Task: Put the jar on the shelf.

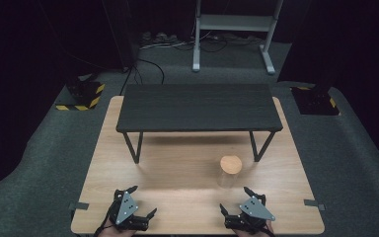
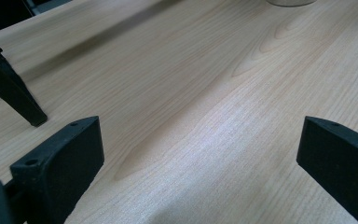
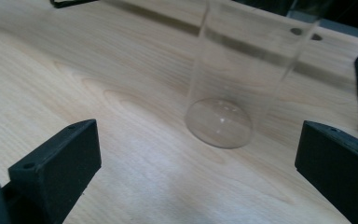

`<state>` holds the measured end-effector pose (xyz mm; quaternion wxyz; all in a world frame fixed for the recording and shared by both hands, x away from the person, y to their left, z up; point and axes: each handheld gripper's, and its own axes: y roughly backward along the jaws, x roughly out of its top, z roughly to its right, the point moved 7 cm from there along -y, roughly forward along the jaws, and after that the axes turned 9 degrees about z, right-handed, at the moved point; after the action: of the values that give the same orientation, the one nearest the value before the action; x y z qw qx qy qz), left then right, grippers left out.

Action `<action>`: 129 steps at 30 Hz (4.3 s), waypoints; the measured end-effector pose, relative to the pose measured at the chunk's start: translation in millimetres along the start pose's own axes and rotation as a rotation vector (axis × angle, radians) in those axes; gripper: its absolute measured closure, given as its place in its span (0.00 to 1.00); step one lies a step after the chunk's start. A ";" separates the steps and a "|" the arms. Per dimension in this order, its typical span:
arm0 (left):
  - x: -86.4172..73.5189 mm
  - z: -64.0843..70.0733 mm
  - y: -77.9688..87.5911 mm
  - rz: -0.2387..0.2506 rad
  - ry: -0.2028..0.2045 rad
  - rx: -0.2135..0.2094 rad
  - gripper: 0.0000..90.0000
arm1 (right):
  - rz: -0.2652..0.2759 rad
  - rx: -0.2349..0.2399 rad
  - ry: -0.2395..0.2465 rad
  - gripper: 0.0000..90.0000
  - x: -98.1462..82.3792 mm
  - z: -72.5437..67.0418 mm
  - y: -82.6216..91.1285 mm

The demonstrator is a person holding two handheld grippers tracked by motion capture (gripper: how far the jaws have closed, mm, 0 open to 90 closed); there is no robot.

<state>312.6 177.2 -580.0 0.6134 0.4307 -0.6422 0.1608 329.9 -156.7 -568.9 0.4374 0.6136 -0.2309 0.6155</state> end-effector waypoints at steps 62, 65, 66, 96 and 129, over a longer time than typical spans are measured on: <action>0.3 -1.1 2.2 0.018 0.017 0.005 0.01 | 0.085 -0.060 -0.140 0.00 27.1 30.2 -50.7; 0.2 -1.0 2.1 0.017 0.016 0.004 0.01 | 0.094 -0.060 -0.141 0.02 28.1 31.3 -54.3; 0.2 -1.0 2.1 0.017 0.016 0.004 0.01 | 0.094 -0.060 -0.141 0.02 28.1 31.3 -54.3; 0.3 -0.7 3.2 0.023 0.018 -0.005 0.01 | 0.157 -0.049 -0.124 0.29 34.3 31.5 -59.1; 0.1 0.2 2.9 0.018 0.014 -0.016 0.01 | 0.339 -0.019 -0.052 0.29 118.5 27.0 9.4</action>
<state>310.3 178.6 -579.0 0.6199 0.4188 -0.6430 0.1641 353.2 -153.4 -449.2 0.3270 0.5775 -0.3483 0.6620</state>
